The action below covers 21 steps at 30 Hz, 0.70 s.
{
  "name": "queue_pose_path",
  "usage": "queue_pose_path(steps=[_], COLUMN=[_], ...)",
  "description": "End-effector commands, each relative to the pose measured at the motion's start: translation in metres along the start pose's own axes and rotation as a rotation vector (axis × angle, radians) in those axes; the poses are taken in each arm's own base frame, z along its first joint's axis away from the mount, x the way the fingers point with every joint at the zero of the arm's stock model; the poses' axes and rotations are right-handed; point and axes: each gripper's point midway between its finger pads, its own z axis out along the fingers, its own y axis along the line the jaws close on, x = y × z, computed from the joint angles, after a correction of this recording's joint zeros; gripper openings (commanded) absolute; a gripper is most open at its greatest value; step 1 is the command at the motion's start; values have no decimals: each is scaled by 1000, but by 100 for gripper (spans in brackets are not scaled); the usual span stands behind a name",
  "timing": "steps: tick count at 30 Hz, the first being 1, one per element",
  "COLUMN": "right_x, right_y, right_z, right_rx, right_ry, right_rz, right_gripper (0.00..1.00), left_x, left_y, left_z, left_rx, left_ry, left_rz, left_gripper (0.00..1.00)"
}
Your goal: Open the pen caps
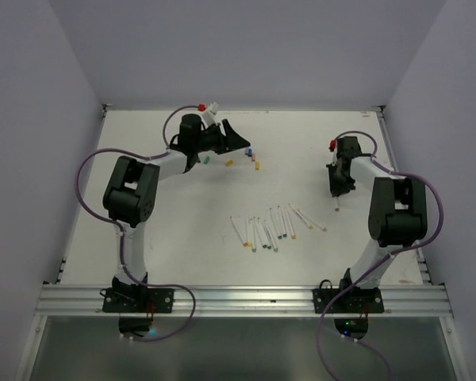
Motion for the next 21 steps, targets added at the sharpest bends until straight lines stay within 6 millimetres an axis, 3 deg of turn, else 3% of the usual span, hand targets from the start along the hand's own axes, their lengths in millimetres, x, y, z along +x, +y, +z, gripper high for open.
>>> queue_pose_path(steps=[1, 4, 6, 7, 9, 10, 16, 21], right_x=[8, -12, -26, -31, -39, -39, -33, -30], right_y=[6, 24, 36, 55, 73, 91, 154, 200], right_z=[-10, -26, -48, -59, -86, -98, -150, -181], right_rx=[5, -74, -115, -195, -267, -343, -612, -753], right_ry=[-4, -123, -200, -223, -278, -303, -374, -419], right_rz=[-24, -38, -62, -81, -93, -121, -157, -204], right_gripper=[0, 0, 0, 0, 0, 0, 0, 0], left_x=[-10, -1, 5, 9, 14, 12, 28, 40], left_y=[-48, -63, -74, -77, -89, -103, -126, -129], left_z=[-4, -5, -8, -8, -14, -21, -42, -30], left_rx=[107, 202, 278, 303, 383, 450, 545, 466], left_ry=[-11, -2, -3, 6, 2, -15, -38, -17], left_rz=[48, 34, 49, 15, 29, 35, 14, 71], left_gripper=[63, 61, 58, 57, 56, 56, 58, 58])
